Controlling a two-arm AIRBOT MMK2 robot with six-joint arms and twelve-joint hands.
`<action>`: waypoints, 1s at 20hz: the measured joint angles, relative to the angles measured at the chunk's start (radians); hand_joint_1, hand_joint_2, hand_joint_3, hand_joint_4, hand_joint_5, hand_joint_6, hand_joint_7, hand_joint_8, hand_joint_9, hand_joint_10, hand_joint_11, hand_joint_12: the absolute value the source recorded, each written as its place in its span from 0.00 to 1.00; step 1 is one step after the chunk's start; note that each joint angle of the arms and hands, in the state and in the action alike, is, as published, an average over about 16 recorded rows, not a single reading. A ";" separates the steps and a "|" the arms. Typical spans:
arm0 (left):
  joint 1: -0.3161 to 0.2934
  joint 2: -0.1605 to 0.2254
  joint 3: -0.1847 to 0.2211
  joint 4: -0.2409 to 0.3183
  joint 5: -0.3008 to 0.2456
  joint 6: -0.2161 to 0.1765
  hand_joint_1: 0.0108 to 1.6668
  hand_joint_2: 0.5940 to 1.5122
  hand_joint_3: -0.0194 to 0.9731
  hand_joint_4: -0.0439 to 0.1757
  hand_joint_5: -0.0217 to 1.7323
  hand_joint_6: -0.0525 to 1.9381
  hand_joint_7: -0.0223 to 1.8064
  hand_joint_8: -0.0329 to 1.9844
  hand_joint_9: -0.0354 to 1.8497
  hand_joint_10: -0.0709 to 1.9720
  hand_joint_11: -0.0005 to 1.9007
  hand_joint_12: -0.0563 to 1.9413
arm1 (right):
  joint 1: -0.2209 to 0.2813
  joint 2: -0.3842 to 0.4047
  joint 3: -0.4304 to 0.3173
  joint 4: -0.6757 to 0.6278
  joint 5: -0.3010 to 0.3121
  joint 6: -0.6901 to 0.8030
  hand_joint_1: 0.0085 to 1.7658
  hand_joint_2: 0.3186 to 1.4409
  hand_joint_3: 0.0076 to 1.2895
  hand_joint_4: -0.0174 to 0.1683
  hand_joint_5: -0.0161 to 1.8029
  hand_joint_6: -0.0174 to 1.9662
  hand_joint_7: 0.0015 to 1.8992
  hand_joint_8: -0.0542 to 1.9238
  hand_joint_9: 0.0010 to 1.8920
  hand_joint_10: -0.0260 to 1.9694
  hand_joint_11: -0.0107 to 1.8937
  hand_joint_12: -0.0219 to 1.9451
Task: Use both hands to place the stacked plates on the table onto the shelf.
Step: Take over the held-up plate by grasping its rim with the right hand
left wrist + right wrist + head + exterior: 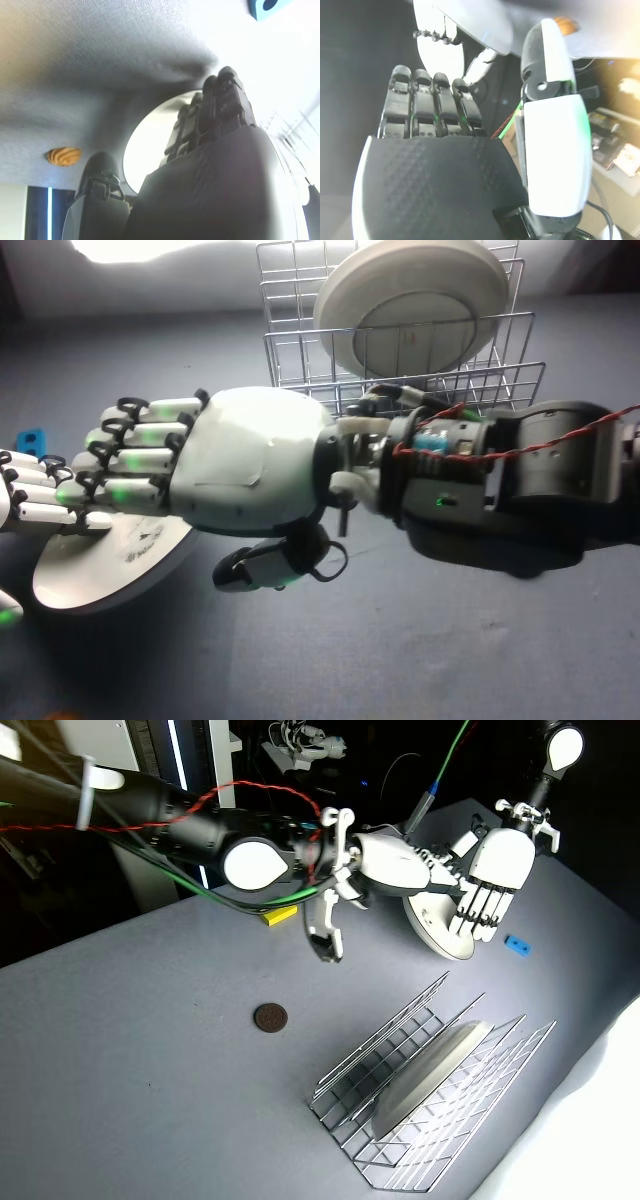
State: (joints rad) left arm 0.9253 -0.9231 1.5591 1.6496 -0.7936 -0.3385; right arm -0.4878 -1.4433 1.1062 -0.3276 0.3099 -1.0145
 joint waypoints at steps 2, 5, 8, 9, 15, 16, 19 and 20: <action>0.000 0.000 0.000 0.000 0.000 0.000 0.00 0.69 0.04 0.16 0.00 0.01 0.00 0.00 0.03 0.04 0.01 0.02 | 0.001 -0.036 0.033 0.028 0.000 -0.016 0.60 0.66 0.00 0.11 0.02 0.02 0.01 0.03 0.01 0.02 0.02 0.11; 0.000 0.000 0.000 0.001 0.000 0.000 0.00 0.69 0.04 0.16 0.00 0.01 0.00 0.00 0.03 0.04 0.01 0.02 | -0.002 -0.086 0.081 0.056 0.000 -0.033 0.61 0.67 0.00 0.11 0.02 0.02 0.01 0.03 0.01 0.02 0.02 0.18; -0.001 0.000 0.000 0.001 0.000 0.000 0.00 0.69 0.04 0.16 0.00 0.01 0.00 0.00 0.03 0.04 0.01 0.02 | -0.007 -0.129 0.126 0.065 0.003 -0.039 0.64 0.68 0.00 0.11 0.02 0.02 0.01 0.03 0.02 0.02 0.02 0.27; -0.001 0.000 0.000 0.001 0.000 0.000 0.00 0.69 0.04 0.16 0.00 0.01 0.00 0.00 0.03 0.04 0.01 0.02 | -0.009 -0.143 0.141 0.067 0.004 -0.041 0.65 0.68 0.00 0.11 0.02 0.02 0.02 0.03 0.02 0.02 0.02 0.30; -0.003 0.000 0.000 0.004 0.000 0.000 0.00 0.69 0.04 0.16 0.00 0.01 0.00 0.00 0.03 0.04 0.01 0.02 | -0.023 -0.220 0.226 0.083 0.012 -0.044 0.72 0.67 0.00 0.11 0.04 0.02 0.04 0.03 0.05 0.03 0.02 0.46; -0.003 0.000 0.000 0.005 0.000 0.000 0.00 0.69 0.04 0.16 0.00 0.01 0.00 0.00 0.03 0.04 0.01 0.02 | -0.026 -0.232 0.238 0.085 0.014 -0.045 0.73 0.67 0.00 0.11 0.05 0.02 0.04 0.03 0.06 0.03 0.02 0.47; -0.004 0.000 0.000 0.008 0.000 0.000 0.00 0.69 0.04 0.16 0.00 0.01 0.00 0.00 0.03 0.04 0.01 0.02 | -0.034 -0.262 0.270 0.091 0.020 -0.046 0.75 0.66 0.00 0.11 0.07 0.02 0.08 0.03 0.09 0.04 0.02 0.55; -0.005 0.000 0.000 0.008 0.000 0.000 0.00 0.69 0.04 0.16 0.00 0.01 0.00 0.00 0.03 0.04 0.01 0.02 | -0.035 -0.271 0.279 0.093 0.023 -0.046 0.76 0.66 0.00 0.11 0.09 0.02 0.09 0.03 0.10 0.04 0.02 0.57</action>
State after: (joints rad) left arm 0.9203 -0.9230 1.5593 1.6580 -0.7941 -0.3390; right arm -0.5232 -1.7143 1.3849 -0.2350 0.3325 -1.0601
